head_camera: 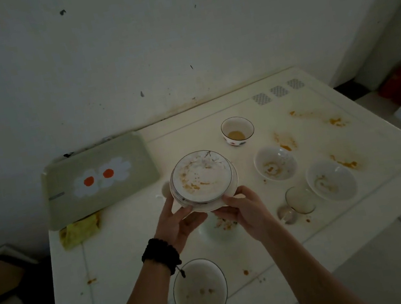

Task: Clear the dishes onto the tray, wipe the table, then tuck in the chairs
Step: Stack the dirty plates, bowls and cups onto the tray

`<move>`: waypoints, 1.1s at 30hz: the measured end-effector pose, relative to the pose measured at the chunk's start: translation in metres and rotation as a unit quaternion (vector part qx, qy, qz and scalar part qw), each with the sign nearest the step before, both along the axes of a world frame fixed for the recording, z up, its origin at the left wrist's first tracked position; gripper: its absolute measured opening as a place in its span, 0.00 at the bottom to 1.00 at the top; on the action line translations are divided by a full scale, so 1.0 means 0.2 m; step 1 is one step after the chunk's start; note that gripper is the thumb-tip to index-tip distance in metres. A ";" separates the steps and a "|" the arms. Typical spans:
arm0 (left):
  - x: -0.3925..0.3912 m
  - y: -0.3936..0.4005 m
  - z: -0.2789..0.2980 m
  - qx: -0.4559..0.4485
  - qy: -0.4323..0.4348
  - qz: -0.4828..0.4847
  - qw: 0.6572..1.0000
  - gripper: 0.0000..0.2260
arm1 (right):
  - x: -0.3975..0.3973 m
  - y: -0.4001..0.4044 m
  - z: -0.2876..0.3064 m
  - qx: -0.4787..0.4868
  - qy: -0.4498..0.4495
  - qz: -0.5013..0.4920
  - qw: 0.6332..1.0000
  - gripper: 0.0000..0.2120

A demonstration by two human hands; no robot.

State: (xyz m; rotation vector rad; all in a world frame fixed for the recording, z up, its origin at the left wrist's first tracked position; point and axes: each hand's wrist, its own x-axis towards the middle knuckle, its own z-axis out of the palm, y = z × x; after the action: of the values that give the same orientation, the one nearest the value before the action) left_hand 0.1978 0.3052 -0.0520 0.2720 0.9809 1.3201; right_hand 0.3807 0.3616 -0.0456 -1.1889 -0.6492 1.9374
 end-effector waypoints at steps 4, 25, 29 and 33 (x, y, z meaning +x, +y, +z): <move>-0.03 -0.02 0.00 0.007 0.014 0.035 0.999 0.30 | 0.05 -0.01 -0.03 0.020 0.015 0.052 0.998 0.10; -0.17 -0.23 -0.17 -0.034 -0.004 0.097 0.995 0.28 | 0.03 -0.13 -0.54 -0.138 -0.333 -0.019 0.933 0.06; -0.13 -0.23 -0.17 -0.035 -0.004 0.100 0.994 0.29 | 0.08 -0.04 -0.36 -0.115 -0.243 -0.105 0.957 0.07; -0.07 -0.22 -0.14 -0.042 -0.005 0.109 0.993 0.30 | 0.15 0.08 -0.06 -0.040 -0.161 -0.178 0.970 0.07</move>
State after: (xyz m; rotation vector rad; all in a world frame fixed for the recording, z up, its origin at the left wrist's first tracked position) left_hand 0.1829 0.2622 -0.0808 0.0955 1.0773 1.4714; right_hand 0.4106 0.3780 -0.0570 -1.5719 -0.4821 1.4967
